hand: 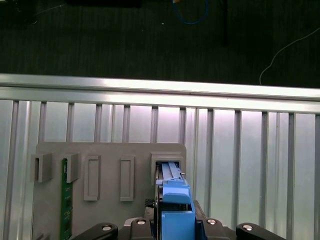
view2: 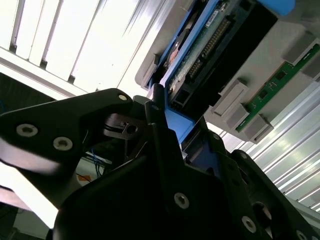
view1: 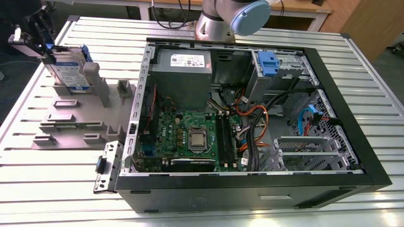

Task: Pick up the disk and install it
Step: 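Pick up the disk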

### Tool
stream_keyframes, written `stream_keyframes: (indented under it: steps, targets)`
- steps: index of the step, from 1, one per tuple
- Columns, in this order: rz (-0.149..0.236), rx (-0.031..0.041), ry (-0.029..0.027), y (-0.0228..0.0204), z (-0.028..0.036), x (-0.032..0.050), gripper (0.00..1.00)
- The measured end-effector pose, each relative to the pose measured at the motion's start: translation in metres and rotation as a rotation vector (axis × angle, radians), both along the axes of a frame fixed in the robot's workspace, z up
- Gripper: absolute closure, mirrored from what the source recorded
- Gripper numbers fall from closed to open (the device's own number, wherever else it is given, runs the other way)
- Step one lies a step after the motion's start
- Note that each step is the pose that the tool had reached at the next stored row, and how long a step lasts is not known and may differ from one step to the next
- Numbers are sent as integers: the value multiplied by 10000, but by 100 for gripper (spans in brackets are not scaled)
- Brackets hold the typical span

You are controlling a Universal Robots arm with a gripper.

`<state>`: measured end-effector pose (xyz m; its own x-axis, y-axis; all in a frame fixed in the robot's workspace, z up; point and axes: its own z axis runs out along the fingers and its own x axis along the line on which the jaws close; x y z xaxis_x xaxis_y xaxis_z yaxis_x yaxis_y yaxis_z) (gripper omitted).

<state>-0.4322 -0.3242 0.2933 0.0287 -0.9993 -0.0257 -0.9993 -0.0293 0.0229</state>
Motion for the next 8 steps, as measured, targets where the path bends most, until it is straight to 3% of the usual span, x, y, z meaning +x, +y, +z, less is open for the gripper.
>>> stream_keyframes:
  steps: [8]
  targets:
    - [0,0,0,0,63,0,64]
